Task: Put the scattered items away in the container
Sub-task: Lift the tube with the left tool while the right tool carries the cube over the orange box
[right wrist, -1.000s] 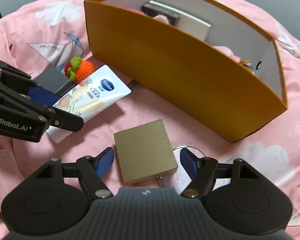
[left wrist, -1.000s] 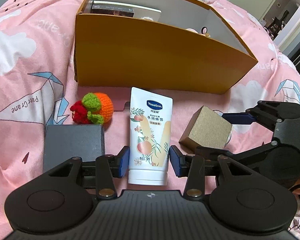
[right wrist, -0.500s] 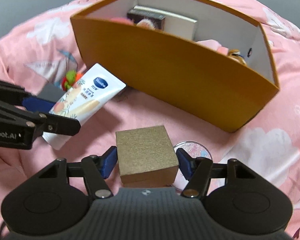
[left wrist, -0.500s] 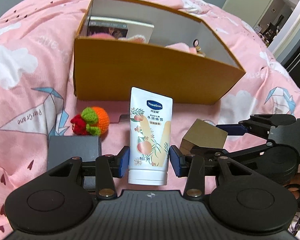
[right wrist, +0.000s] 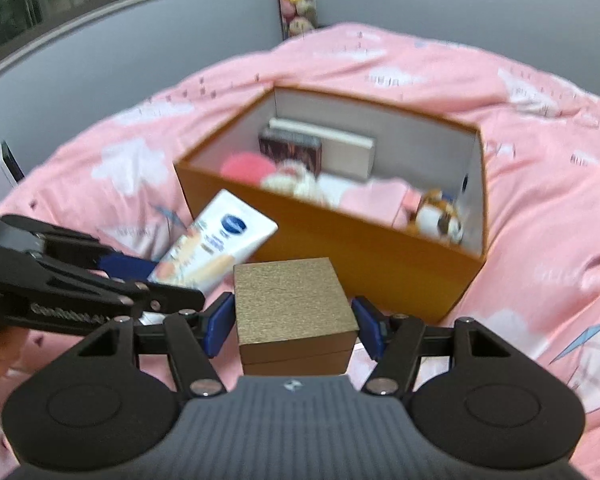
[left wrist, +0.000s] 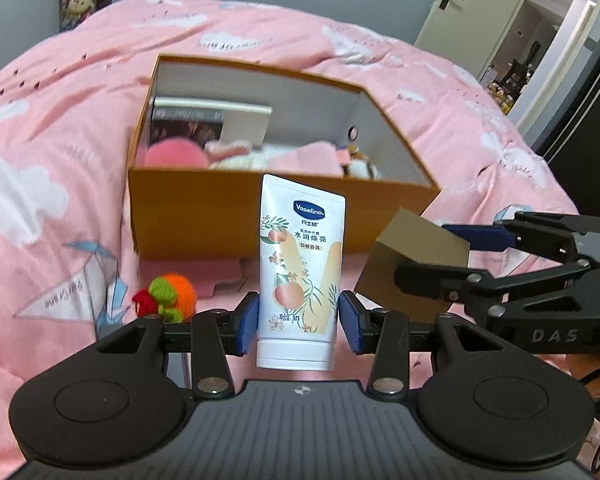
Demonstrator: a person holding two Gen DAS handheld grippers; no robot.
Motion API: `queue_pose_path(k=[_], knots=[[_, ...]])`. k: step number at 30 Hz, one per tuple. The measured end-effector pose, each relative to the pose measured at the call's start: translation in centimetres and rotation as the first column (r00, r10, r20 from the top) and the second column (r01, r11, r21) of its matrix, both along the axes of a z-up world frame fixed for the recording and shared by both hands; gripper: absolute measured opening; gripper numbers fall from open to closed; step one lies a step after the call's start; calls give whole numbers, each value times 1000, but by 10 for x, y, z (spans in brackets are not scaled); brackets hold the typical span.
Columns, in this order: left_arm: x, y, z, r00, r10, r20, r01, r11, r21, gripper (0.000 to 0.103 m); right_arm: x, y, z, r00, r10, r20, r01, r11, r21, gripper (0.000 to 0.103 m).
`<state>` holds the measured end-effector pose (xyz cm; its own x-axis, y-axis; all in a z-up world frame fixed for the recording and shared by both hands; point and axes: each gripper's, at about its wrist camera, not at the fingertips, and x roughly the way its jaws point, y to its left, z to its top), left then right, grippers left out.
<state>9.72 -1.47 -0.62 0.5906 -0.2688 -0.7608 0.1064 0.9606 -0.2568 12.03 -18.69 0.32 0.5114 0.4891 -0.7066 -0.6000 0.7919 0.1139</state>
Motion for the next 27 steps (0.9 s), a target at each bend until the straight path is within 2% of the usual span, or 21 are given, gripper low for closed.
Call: queue_pose_path(k=[8,13,19,23,27], knots=[[15,1,26,997,-35,62,36,999,-11,49,10,-7,39,997,-12,80,7,998,68,64],[31,7,37,996,-38,85,38,999,6,49,26,-11,53,993,-33,116,23,996,87,64],[58,19,42,996,-23,83,21,999,30,49,62,-8,54,995,-53,86,43,993,113,64],[81,28,39,998,-15,55,13,1000,27,49,89,-1,50,995,-74,60,66,990,125,64],[103,36,33,1000,-10,27,9,998,59,49,120,10,40,995,-96,28,92,987,129,64]])
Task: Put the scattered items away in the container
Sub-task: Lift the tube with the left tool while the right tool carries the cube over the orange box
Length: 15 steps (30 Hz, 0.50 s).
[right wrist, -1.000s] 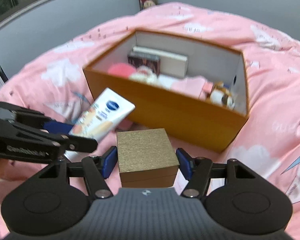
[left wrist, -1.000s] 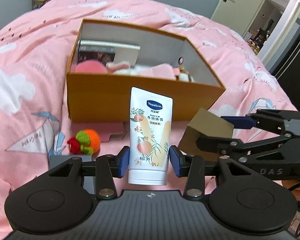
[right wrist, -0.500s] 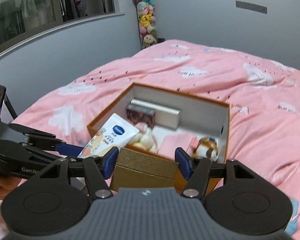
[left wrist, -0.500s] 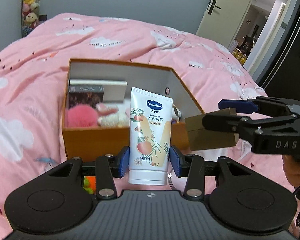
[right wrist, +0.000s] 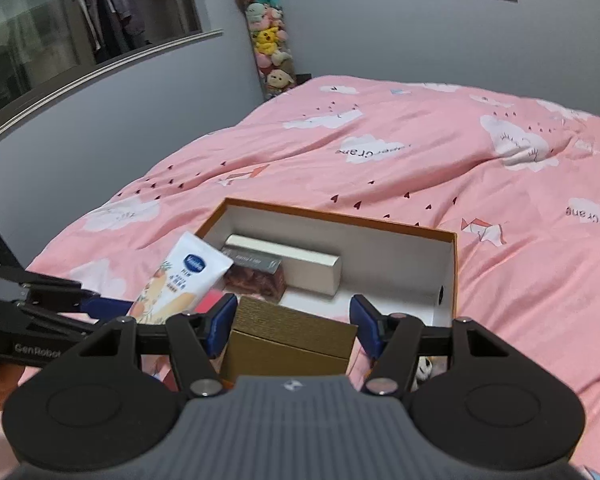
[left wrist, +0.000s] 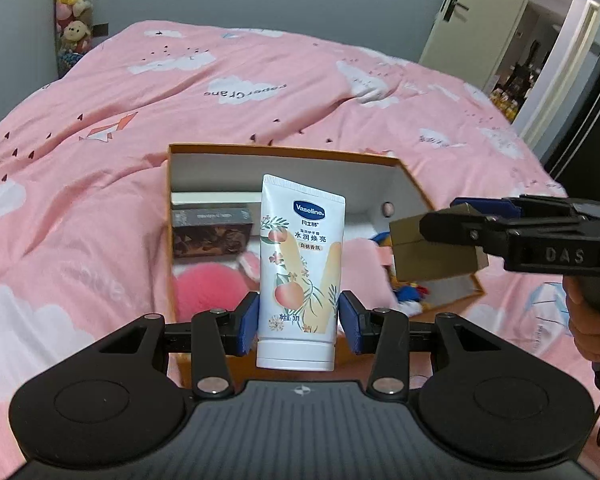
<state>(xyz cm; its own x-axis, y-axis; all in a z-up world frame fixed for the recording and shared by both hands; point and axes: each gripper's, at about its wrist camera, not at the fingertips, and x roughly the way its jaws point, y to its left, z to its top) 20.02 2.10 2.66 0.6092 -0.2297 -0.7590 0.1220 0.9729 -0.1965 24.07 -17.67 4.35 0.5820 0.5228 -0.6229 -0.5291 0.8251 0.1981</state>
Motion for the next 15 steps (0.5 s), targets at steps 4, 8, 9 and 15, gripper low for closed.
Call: queue_pose_path(k=[4,8,9,15], knots=[[17,5,-4,1000,-5,-16,5,999,36,49,31,17,-15,999,3,-38,-3,1000,4,64],[32,9,-10,1000,-8,-25,10,997,78,49,59,40,-33,998,20,-61,-21,1000,-16,64],[35,10,-11,1000,-8,-27,11,996,84,50,65,45,-38,997,22,-69,-24,999,-21,64],[47,15,-18,999,-18,-28,21,993,115,50,100,69,-69,991,24,-134,-31,998,-51,64]])
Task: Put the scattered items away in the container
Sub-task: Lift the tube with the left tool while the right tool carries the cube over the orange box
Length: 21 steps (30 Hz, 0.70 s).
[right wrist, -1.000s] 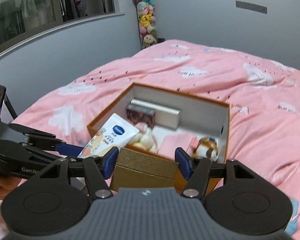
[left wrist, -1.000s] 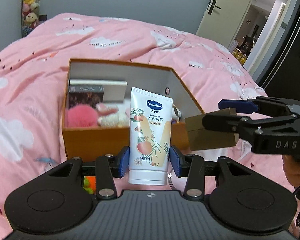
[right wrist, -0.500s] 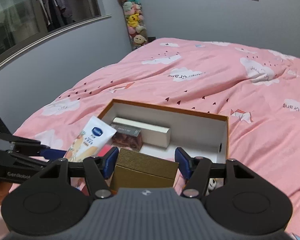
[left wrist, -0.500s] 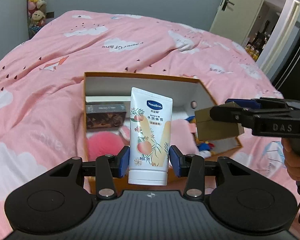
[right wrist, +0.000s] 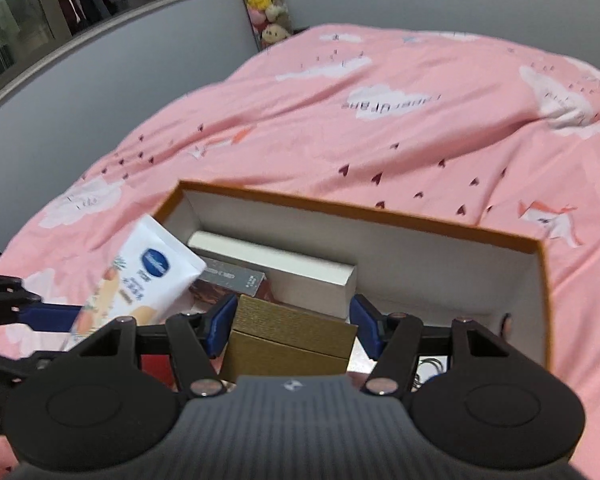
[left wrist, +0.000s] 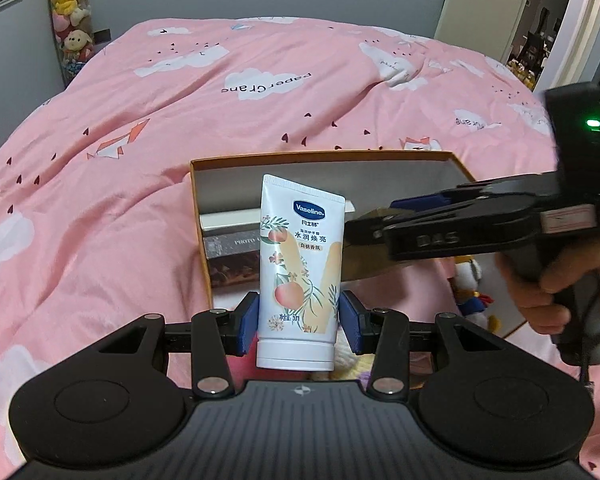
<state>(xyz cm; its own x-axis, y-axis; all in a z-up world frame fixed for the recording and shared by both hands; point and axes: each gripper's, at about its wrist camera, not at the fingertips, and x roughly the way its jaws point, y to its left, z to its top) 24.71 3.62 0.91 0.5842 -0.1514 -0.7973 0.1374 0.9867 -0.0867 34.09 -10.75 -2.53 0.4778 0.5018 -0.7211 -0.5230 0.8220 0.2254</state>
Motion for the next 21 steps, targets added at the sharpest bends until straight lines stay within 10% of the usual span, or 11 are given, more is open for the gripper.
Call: queue_pose_path(k=[21], knots=[[20,-4,-9,994,-100,33,95,986,136,50,32,22,-28,999,3,-48,-5,999,-39,64]])
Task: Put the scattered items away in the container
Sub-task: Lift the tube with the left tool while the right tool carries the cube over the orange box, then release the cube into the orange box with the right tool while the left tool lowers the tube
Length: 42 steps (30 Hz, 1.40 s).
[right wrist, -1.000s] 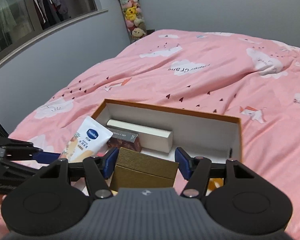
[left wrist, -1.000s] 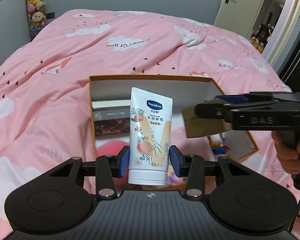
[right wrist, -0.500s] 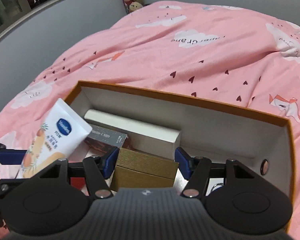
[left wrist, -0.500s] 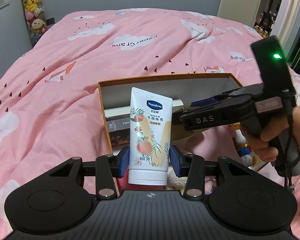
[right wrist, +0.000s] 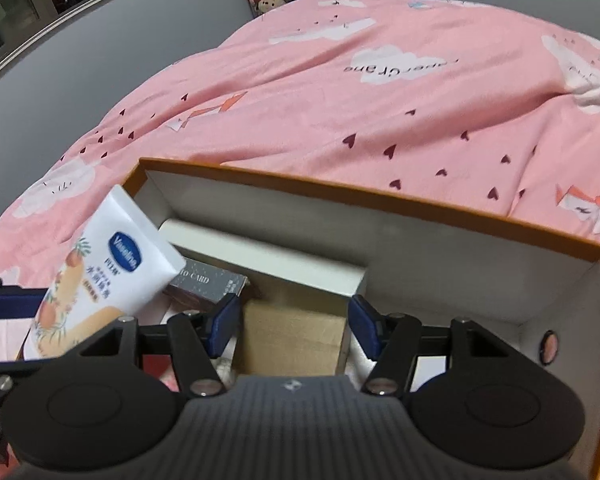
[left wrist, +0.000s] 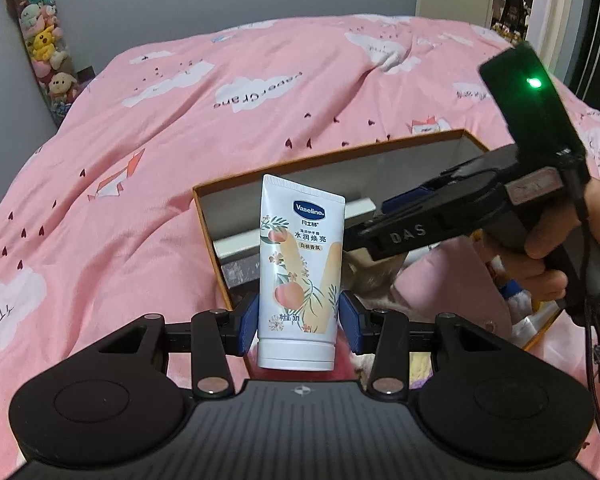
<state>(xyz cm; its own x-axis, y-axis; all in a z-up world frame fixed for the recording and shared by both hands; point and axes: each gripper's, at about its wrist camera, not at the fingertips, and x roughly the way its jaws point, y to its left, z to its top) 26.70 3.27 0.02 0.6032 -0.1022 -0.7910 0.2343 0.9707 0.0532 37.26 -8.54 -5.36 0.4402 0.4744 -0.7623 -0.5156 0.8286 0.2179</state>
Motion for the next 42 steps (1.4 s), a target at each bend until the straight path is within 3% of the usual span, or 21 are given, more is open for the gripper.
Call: queue_pose_path(k=[4,13,20,24,27,29,35,42], knots=[[-3,-3,-1,999,-30,32,30,1000,3,50,-7,-15,12,1000,-18,3,18,999,40,62],[-12,-12,1,992,-115,52,117,992,-36,50,-18,-46,41,996,54,-69,-32,957,289,59],[-18,-20,-2,988,-155,27,156,987,-40,50,-25,-41,37,992,90,-92,-57,947,317,58],[-16,-19,-5,990,-144,1,143,989,-30,50,-31,-38,41,992,105,-76,-77,949,305,38],[-11,-12,-8,993,-120,-20,119,992,-46,49,-31,-43,46,990,116,-80,-81,934,347,25],[-9,-5,-7,994,-105,-22,104,993,-61,49,-31,-42,52,988,134,-76,-97,924,370,21],[3,4,3,998,-57,14,57,998,-34,50,-39,-20,79,979,197,55,-204,922,328,13],[29,4,-10,999,-37,-31,38,999,28,51,-41,10,83,945,270,184,-302,938,170,12]])
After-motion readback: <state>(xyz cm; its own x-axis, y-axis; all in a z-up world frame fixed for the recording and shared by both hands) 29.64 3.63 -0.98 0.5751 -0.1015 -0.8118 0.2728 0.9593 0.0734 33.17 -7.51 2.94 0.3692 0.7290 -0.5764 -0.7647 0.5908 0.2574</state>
